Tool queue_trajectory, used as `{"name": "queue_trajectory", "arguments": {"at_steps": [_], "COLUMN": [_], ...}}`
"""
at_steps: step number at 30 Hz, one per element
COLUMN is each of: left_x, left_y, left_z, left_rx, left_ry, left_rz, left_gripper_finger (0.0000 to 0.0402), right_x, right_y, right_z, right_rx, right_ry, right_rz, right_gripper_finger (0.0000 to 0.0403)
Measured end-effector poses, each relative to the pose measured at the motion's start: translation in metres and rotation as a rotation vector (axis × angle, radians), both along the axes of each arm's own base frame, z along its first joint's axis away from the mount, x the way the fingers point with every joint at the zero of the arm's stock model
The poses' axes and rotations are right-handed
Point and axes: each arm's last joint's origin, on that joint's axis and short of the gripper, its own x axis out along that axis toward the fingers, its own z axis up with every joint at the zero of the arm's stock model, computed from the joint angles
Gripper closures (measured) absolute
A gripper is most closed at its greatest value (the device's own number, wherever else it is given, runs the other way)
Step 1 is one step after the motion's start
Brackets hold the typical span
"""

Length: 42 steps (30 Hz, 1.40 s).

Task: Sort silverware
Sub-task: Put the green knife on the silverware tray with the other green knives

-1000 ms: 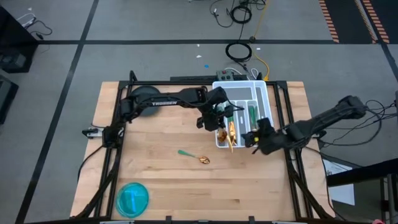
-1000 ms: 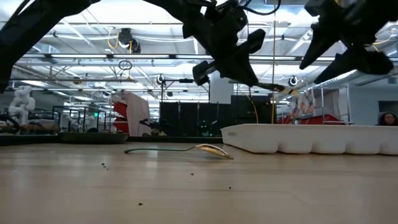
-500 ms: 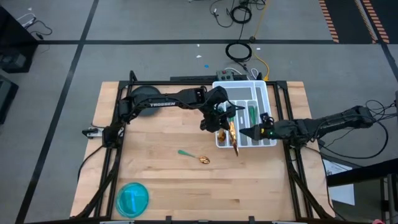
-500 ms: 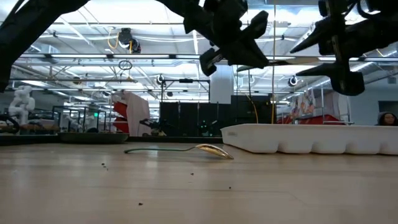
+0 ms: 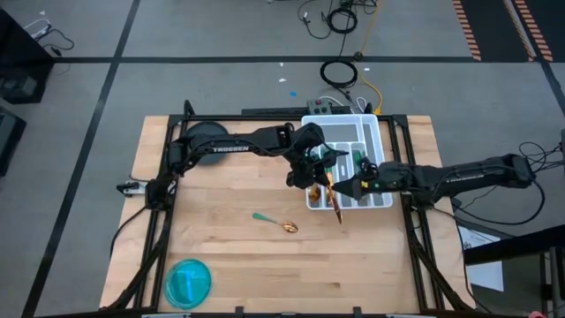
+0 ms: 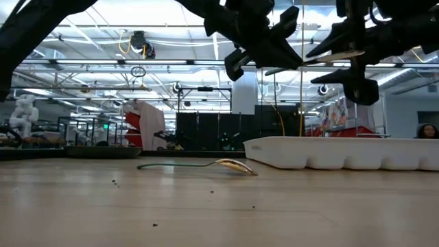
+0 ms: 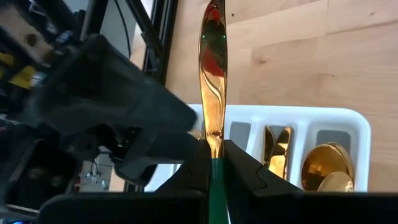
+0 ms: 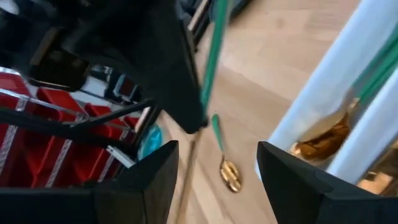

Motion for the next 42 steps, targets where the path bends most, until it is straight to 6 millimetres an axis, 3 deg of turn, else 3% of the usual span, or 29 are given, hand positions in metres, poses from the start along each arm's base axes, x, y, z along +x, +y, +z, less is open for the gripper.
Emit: {"name": "queue_trajectory", "arguments": {"at_steps": [12, 22, 36, 42], "left_x": [0.0, -0.001, -0.002, -0.001], "left_y": [0.0, 0.0, -0.002, -0.006], "left_z": [0.0, -0.001, -0.002, -0.002], "left_rx": [-0.001, -0.003, -0.006, -0.006], "left_ry": [0.001, 0.01, 0.029, 0.029], "left_rz": [0.0, 0.001, -0.002, -0.011], "left_gripper_finger": [0.0379, 0.0379, 0.0379, 0.0379], "right_x": [0.017, 0.018, 0.018, 0.018], "right_y": [0.001, 0.001, 0.004, 0.004], "right_z": [-0.009, -0.005, -0.004, -0.005], "right_rx": [0.012, -0.07, 0.007, -0.035], "right_ry": [0.006, -0.04, -0.048, -0.044], "right_rz": [0.097, 0.088, 0.175, 0.191], "right_gripper_finger": [0.0197, 0.0313, 0.0306, 0.0356]}}
